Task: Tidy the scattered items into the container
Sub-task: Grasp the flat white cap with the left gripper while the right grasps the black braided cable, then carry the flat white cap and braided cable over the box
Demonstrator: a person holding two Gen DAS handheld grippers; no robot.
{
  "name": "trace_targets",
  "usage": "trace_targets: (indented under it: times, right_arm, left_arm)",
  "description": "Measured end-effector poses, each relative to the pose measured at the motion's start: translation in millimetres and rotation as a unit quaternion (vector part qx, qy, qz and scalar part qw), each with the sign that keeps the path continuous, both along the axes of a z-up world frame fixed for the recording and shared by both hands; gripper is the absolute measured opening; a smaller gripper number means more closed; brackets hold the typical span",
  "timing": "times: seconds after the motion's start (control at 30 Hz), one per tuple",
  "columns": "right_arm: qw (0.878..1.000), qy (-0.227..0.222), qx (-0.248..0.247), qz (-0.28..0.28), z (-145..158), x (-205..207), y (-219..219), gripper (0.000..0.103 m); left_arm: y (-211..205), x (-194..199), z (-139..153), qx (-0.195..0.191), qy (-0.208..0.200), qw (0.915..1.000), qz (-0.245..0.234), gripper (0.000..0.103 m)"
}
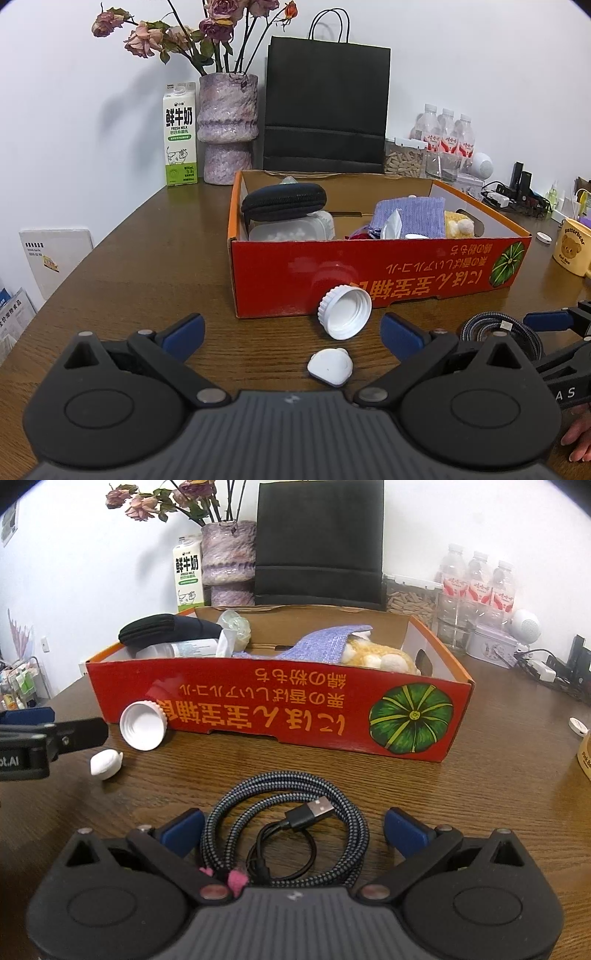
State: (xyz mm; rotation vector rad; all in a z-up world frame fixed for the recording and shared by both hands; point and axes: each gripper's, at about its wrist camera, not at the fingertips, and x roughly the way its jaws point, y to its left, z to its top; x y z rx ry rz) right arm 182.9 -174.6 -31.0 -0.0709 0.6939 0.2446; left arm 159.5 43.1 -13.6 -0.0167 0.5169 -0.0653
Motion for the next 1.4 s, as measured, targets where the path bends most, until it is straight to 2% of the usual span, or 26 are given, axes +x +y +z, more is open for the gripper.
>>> trace_targets:
  times: [0.37,0.43,0.5,0.7,0.9,0.97,1.03,1.17,1.23,1.3,1.4]
  right_arm:
    - [1.000,-0.002,0.000,-0.001,1,-2,1,0.102]
    - [1.000,-0.006,0.001,-0.002,1,-4,1,0.093]
    - [1.000,-0.005,0.000,0.000,3,-6,2,0.090]
    - [1.000,-0.001,-0.003,0.001,5,-8,3,0.089]
    - [1.000,-0.016,0.004,-0.008,11,-10,-1,0.089]
    - [1.000,-0.022,0.005,-0.012,14,-10,-2,0.089]
    - [1.000,-0.026,0.005,-0.012,16,-11,-3,0.089]
    - [0.999,-0.033,0.006,-0.009,19,-12,-3,0.089]
    - [0.999,-0.034,0.007,-0.009,19,-13,-2,0.089]
    - [0.999,-0.035,0.009,-0.008,20,-14,-3,0.089]
    - [0.999,-0.038,0.012,-0.007,21,-16,-4,0.089]
  left_arm:
    - [-3,2,-6,0.005,0.013,0.9999,-0.004,0.103]
    - [-3,3,-6,0.006,0.015,0.9999,-0.004,0.103]
    - [-3,3,-7,0.006,0.017,0.9998,-0.005,0.103]
    - [-4,2,-7,0.006,0.018,0.9998,-0.008,0.103]
    - [-7,0,-9,0.007,0.021,0.9994,-0.026,0.102]
    - [-10,-1,-10,0.011,0.027,0.9990,-0.034,0.090]
    - [-13,0,-12,0.014,0.039,0.9985,-0.035,0.071]
    - [-15,4,-16,0.008,0.060,0.9975,-0.038,0.053]
    - [-16,5,-16,0.010,0.060,0.9975,-0.035,0.039]
    - [-18,5,-16,0.011,0.060,0.9975,-0.035,0.029]
    - [-19,4,-14,0.002,0.059,0.9973,-0.044,0.028]
